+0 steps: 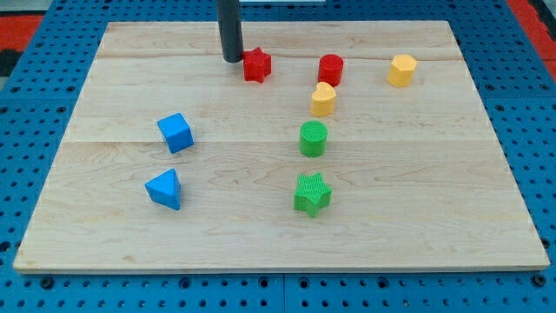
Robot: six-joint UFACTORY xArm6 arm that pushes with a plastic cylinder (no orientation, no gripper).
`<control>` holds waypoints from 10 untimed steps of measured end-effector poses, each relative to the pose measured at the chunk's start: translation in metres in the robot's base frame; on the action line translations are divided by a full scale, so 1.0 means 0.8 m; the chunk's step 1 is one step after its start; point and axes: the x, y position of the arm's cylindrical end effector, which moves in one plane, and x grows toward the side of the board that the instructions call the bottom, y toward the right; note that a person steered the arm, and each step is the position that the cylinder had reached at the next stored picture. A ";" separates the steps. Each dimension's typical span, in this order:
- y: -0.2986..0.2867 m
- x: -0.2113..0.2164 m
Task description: Move the blue triangle towards bottom center
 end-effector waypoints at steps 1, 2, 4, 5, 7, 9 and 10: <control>-0.038 0.006; -0.099 0.024; -0.167 0.125; -0.187 0.130; -0.200 0.130; -0.219 0.130; -0.228 0.131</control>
